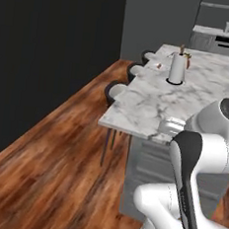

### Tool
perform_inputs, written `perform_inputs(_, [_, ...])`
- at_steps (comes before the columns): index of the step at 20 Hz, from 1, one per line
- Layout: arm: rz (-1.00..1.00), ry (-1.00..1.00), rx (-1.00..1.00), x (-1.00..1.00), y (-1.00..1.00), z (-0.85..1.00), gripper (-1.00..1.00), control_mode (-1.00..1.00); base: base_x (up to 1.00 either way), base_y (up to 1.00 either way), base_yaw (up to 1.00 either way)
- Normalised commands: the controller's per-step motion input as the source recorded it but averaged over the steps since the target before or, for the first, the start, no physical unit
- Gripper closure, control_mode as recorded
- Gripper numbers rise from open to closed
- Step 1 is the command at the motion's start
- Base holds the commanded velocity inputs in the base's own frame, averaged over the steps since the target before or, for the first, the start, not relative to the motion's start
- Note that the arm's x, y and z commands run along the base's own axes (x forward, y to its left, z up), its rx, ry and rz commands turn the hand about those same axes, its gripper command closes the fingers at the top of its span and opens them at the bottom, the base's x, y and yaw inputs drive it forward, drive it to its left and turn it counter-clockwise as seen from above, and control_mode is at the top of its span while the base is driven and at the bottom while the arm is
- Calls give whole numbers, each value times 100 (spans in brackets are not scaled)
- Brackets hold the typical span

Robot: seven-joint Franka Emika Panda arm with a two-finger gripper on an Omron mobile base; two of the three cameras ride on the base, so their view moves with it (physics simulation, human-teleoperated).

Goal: Pick up the apple and kiwi from the fridge and place one fruit on each plate on the dining counter.

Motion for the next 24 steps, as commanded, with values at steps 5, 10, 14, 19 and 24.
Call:
perform_inputs(5, [0, 0, 0, 0, 0, 0, 100, 100, 63, 100, -32])
perform_inputs(10, [0, 0, 0, 0, 0, 0, 100, 100, 67, 100, -35])
perform_inputs(14, [0, 0, 0, 0, 0, 0, 100, 100, 72, 97, -46])
perform_inputs(19, [0, 0, 0, 0, 0, 0, 100, 100, 94, 98, -42])
perform_inputs(24, [0, 0, 0, 0, 0, 0, 100, 100, 96, 80, -40])
